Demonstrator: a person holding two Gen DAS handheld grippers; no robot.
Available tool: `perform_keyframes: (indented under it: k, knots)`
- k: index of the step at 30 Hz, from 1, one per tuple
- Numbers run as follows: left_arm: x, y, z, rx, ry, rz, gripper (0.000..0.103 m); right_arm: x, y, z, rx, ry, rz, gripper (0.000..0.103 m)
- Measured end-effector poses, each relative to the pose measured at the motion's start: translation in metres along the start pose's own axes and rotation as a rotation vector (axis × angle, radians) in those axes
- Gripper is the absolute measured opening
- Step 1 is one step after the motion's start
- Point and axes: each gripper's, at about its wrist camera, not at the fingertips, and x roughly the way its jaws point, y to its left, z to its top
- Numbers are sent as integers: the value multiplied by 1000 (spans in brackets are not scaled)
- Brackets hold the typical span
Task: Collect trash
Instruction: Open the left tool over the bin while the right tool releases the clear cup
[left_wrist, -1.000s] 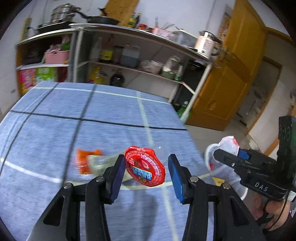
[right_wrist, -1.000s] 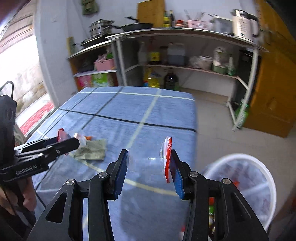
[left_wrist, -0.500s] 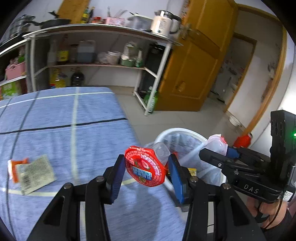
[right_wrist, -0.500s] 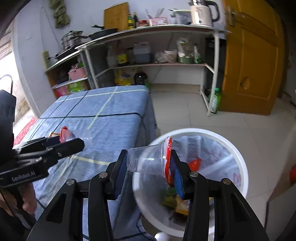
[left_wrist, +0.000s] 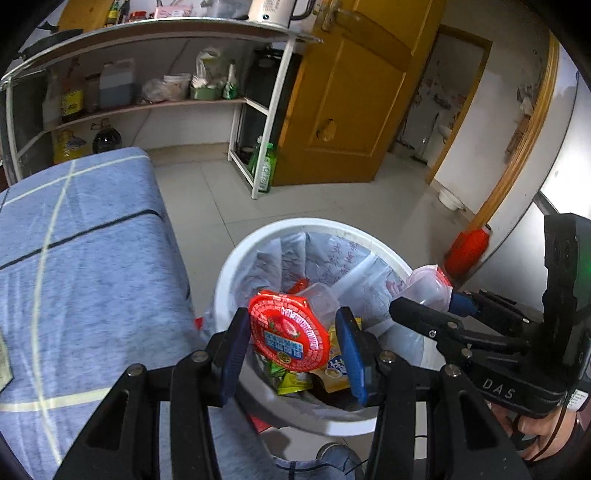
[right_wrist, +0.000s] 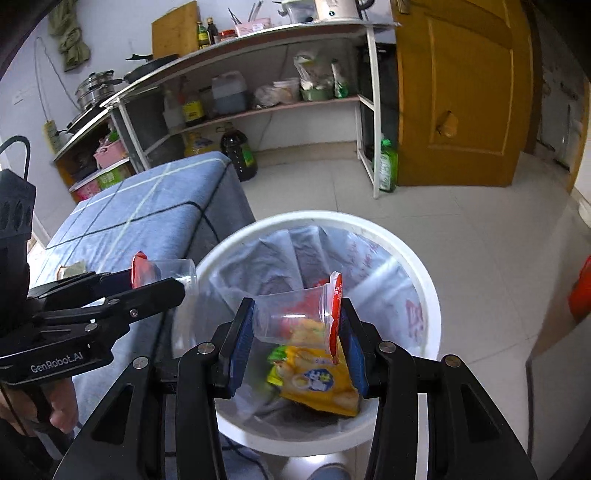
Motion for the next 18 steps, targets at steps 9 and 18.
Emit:
perform_keyframes:
  k: [9, 18]
  knots:
    - [25, -9, 0, 12, 62, 5, 52, 17, -8, -7, 10, 69, -21, 46]
    - [20, -2, 0, -11, 48, -1, 57, 15, -11, -7, 20, 55, -23, 47]
